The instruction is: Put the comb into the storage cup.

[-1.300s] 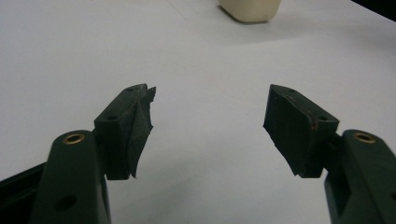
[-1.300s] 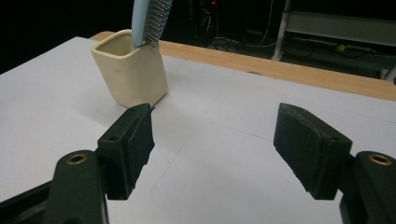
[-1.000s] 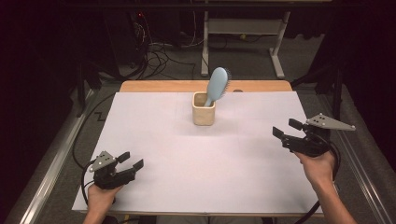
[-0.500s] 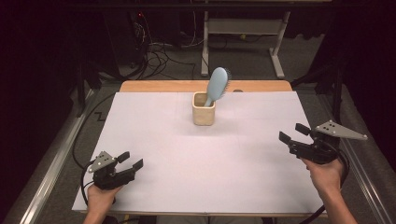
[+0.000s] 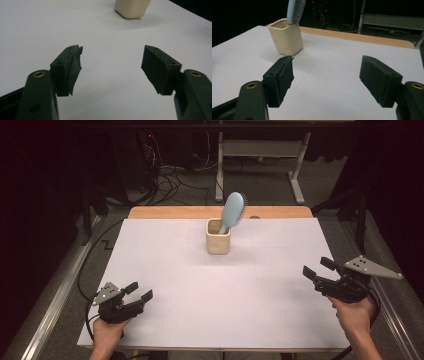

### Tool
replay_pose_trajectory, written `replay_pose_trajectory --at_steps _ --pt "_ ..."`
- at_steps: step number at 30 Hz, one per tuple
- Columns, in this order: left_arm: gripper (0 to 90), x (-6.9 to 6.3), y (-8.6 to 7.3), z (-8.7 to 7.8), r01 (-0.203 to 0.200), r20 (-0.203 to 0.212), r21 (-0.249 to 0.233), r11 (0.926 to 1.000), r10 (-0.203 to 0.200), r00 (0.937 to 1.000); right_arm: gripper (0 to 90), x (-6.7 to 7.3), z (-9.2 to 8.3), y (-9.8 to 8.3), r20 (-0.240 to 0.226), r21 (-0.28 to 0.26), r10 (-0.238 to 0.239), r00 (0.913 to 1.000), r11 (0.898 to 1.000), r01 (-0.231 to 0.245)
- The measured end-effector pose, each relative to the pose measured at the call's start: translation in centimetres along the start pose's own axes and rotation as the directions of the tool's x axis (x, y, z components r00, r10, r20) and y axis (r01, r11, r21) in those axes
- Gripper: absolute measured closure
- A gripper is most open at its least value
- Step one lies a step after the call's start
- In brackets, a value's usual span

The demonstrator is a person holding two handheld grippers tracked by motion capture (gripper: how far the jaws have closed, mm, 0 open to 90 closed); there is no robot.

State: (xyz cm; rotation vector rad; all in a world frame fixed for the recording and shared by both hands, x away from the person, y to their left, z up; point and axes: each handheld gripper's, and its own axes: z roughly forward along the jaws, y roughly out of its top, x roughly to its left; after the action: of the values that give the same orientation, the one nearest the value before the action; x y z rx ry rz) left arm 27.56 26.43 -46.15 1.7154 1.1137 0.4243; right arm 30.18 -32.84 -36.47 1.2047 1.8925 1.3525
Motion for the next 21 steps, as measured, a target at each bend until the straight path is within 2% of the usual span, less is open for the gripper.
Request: replay_pose_trajectory --at_steps 4,11,21 --pt "33.6 0.1 0.0 0.0 0.003 0.002 -0.003 1.0 -0.003 1.0 27.7 0.1 -0.4 -0.4 -0.005 -0.007 0.009 0.9999 1.0 -0.009" --pt "32.3 0.0 0.0 -0.1 -0.008 -0.018 -0.008 0.9999 0.008 0.9998 27.5 0.0 -0.8 -1.0 -0.004 -0.011 0.018 0.9998 1.0 -0.018" --pt "31.2 0.0 0.0 -0.1 -0.006 -0.005 -0.013 0.9999 0.006 1.0 27.5 0.0 -1.5 -2.2 -0.007 -0.026 0.043 0.9991 0.999 -0.043"
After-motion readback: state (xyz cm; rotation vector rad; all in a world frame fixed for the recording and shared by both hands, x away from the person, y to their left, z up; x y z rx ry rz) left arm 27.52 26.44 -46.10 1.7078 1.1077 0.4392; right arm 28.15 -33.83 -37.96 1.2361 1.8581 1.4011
